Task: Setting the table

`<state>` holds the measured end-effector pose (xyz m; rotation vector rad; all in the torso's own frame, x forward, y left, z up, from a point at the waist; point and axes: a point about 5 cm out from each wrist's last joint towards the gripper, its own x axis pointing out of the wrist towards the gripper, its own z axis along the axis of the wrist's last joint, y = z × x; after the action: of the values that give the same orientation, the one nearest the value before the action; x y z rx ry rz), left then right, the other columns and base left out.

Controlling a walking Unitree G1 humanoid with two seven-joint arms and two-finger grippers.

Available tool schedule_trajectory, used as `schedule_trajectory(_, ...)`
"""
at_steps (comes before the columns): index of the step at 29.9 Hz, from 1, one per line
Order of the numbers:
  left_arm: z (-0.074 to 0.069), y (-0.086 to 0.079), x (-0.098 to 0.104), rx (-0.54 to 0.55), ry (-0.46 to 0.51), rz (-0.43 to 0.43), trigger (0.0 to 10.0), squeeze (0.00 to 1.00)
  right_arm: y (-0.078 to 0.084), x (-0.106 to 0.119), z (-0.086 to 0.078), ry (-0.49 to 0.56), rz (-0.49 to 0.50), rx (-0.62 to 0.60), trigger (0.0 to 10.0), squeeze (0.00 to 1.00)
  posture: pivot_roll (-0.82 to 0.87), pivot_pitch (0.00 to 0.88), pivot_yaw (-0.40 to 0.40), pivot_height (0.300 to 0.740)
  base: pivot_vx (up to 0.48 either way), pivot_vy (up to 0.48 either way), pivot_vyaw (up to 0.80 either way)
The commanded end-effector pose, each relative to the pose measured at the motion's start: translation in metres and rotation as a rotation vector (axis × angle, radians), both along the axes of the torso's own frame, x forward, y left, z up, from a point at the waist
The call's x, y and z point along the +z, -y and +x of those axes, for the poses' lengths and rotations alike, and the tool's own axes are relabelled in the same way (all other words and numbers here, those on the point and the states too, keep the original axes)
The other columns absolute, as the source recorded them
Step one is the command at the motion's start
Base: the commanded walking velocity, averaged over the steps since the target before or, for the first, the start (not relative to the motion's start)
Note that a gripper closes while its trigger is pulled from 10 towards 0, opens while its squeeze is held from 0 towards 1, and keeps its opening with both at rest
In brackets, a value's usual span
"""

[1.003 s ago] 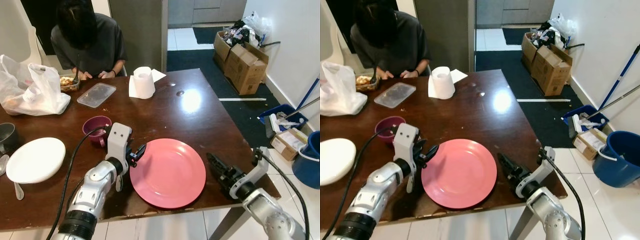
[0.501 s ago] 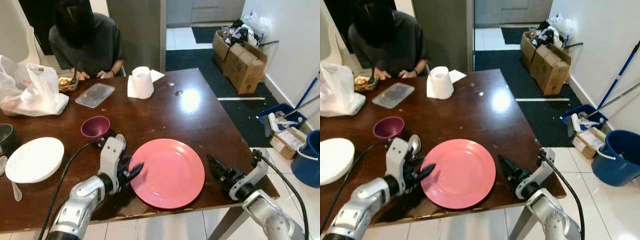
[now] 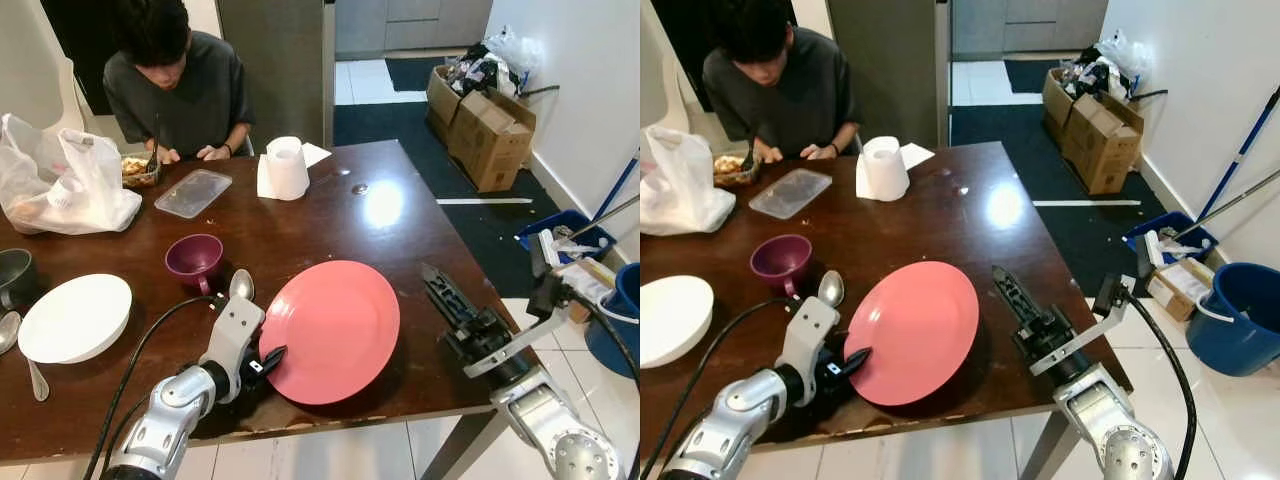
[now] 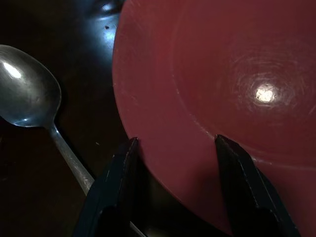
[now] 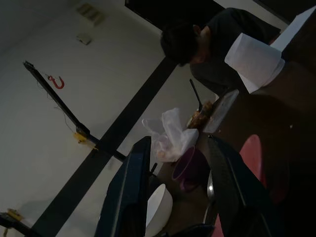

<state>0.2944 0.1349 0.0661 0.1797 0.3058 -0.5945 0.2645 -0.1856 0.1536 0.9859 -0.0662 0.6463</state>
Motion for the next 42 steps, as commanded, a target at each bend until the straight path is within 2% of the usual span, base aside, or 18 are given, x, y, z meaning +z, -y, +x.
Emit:
schedule_trajectory(1,-0.014,-0.003,-0.026,-0.004,-0.126,0.056,10.0,0.00,-0.003,0.000,-0.003,-0.007,0.012,0.014,10.0,1.00,-0.10,0.000,0.112,0.740,0.000,0.000,0.00)
schedule_trajectory(7,-0.013,-0.003,-0.026,-0.006,-0.114,0.060,10.0,0.00,-0.006,-0.011,-0.004,-0.066,-0.005,0.040,10.0,1.00,-0.10,0.000,0.108,0.740,0.000,0.000,0.00)
schedule_trajectory(8,-0.012,-0.003,-0.026,-0.006,-0.107,0.061,10.0,0.00,-0.007,-0.021,-0.006,-0.133,-0.018,0.052,10.0,1.00,-0.09,0.000,0.106,0.740,0.000,0.000,0.00)
schedule_trajectory(9,-0.012,-0.003,-0.026,-0.006,-0.107,0.061,10.0,0.00,-0.007,-0.021,-0.006,-0.133,-0.018,0.052,10.0,1.00,-0.09,0.000,0.106,0.740,0.000,0.000,0.00)
schedule_trajectory(10,-0.012,-0.004,-0.026,-0.004,-0.104,0.061,10.0,0.00,-0.009,-0.036,-0.005,-0.218,-0.041,0.055,10.0,1.00,-0.09,0.000,0.104,0.740,0.000,0.000,0.00)
schedule_trajectory(11,-0.013,-0.005,-0.026,-0.004,-0.103,0.062,10.0,0.00,-0.011,-0.043,-0.003,-0.256,-0.051,0.061,10.0,1.00,-0.08,0.000,0.101,0.740,0.000,0.000,0.00)
schedule_trajectory(13,-0.013,-0.005,-0.026,-0.004,-0.103,0.062,10.0,0.00,-0.013,-0.048,-0.002,-0.279,-0.057,0.065,10.0,1.00,-0.08,0.000,0.101,0.740,0.000,0.000,0.00)
schedule_trajectory(14,-0.013,-0.005,-0.025,-0.003,-0.102,0.062,10.0,0.00,-0.015,-0.051,-0.001,-0.299,-0.061,0.076,10.0,0.91,-0.07,0.000,0.097,0.740,0.000,0.000,0.00)
schedule_trajectory(15,-0.014,-0.006,-0.025,-0.002,-0.101,0.062,10.0,0.00,-0.018,-0.054,0.001,-0.316,-0.058,0.093,10.0,0.00,-0.07,0.000,0.095,0.740,0.000,0.000,0.00)
schedule_trajectory(17,-0.014,-0.006,-0.025,-0.001,-0.101,0.062,10.0,0.00,-0.019,-0.055,0.002,-0.325,-0.056,0.103,10.0,0.00,-0.07,0.000,0.095,0.740,0.000,0.000,0.00)
schedule_trajectory(22,-0.018,-0.010,-0.026,0.007,-0.102,0.062,10.0,0.00,-0.036,-0.055,0.011,-0.334,-0.064,0.193,10.0,0.00,-0.05,0.000,0.084,0.740,0.000,0.000,0.00)
schedule_trajectory(30,-0.023,-0.011,-0.027,0.006,-0.104,0.063,10.0,0.00,-0.053,-0.060,0.018,-0.360,-0.121,0.331,10.0,0.00,-0.03,0.011,0.073,0.740,0.000,0.000,0.00)
schedule_trajectory(31,-0.023,-0.011,-0.027,0.006,-0.103,0.064,10.0,0.00,-0.055,-0.062,0.018,-0.369,-0.125,0.350,8.6,0.00,-0.03,0.012,0.072,0.740,0.000,0.000,0.00)
schedule_trajectory(32,-0.023,-0.011,-0.027,0.006,-0.103,0.064,10.0,0.00,-0.056,-0.063,0.018,-0.377,-0.126,0.361,4.0,0.00,-0.03,0.012,0.072,0.740,0.000,0.000,0.00)
schedule_trajectory(33,-0.023,-0.011,-0.026,0.006,-0.102,0.065,10.0,0.00,-0.057,-0.064,0.018,-0.382,-0.124,0.372,0.0,0.00,-0.03,0.012,0.072,0.740,0.000,0.000,0.00)
schedule_trajectory(42,-0.021,-0.011,-0.025,0.001,-0.097,0.065,10.0,0.00,-0.057,-0.062,0.011,-0.348,-0.106,0.402,0.0,0.00,-0.04,0.007,0.080,0.740,0.000,0.000,0.00)
